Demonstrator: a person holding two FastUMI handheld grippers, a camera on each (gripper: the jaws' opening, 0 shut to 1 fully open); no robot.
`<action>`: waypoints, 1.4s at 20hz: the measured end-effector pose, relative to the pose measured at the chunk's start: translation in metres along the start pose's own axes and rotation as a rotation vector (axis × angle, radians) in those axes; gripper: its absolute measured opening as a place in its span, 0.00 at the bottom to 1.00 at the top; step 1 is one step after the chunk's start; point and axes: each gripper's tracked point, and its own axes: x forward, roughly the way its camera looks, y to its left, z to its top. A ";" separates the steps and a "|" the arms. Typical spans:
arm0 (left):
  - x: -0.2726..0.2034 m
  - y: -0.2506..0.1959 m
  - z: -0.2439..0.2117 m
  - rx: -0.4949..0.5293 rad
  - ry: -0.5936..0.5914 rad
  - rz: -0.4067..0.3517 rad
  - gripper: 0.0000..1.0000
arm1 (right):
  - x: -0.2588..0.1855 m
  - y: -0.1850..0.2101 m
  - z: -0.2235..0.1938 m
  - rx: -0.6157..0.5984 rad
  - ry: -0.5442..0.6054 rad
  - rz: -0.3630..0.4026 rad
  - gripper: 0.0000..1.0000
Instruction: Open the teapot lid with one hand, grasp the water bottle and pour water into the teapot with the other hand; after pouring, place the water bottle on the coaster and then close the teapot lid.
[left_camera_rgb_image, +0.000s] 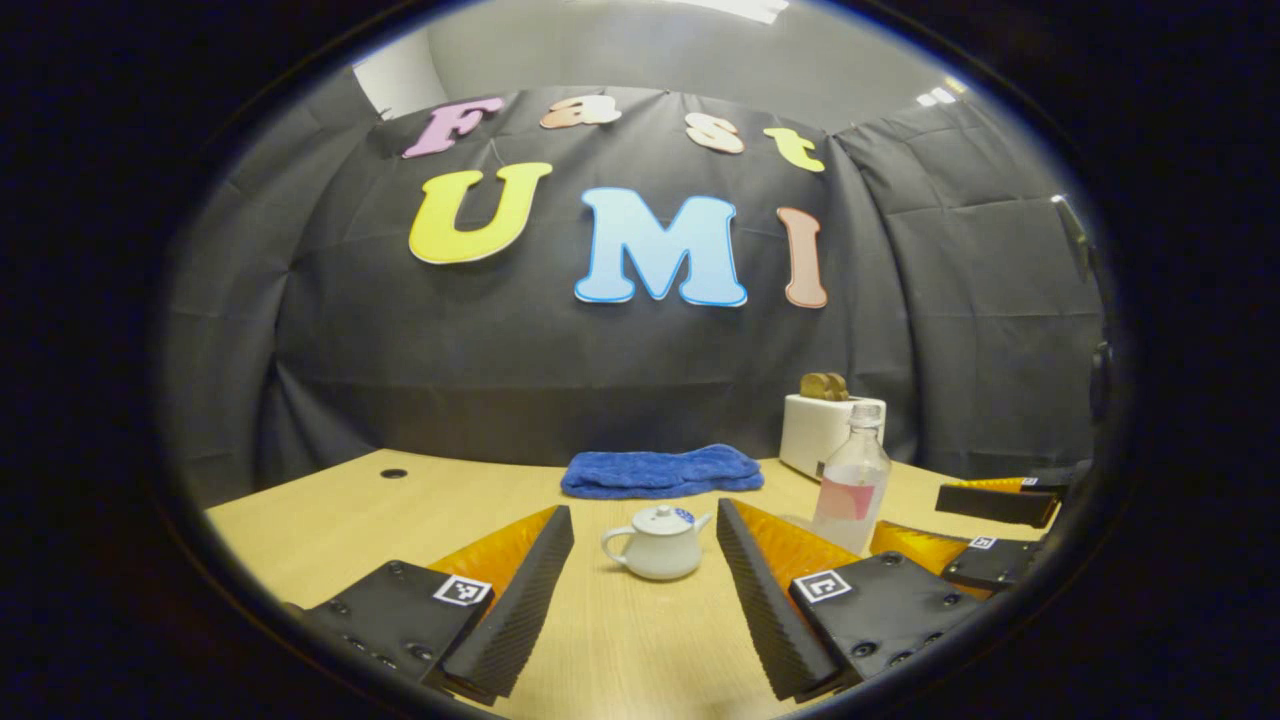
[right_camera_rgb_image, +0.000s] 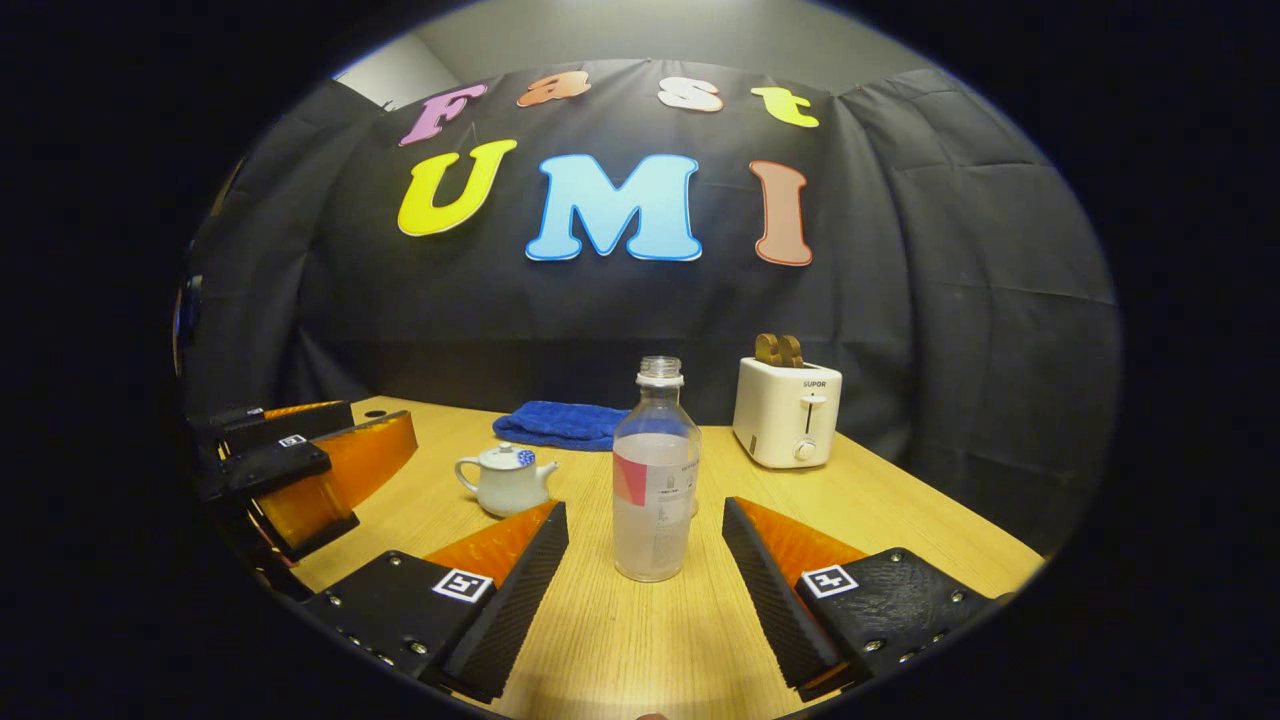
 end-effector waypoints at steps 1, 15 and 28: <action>0.006 -0.002 0.000 -0.005 0.005 -0.011 0.96 | 0.005 0.001 -0.002 0.006 0.008 0.002 0.96; 0.098 -0.014 -0.005 -0.001 0.033 -0.126 0.95 | 0.081 0.001 -0.020 0.013 0.096 0.013 0.96; 0.116 -0.013 -0.030 -0.021 0.071 -0.119 0.95 | 0.091 -0.003 -0.020 0.001 0.071 0.009 0.96</action>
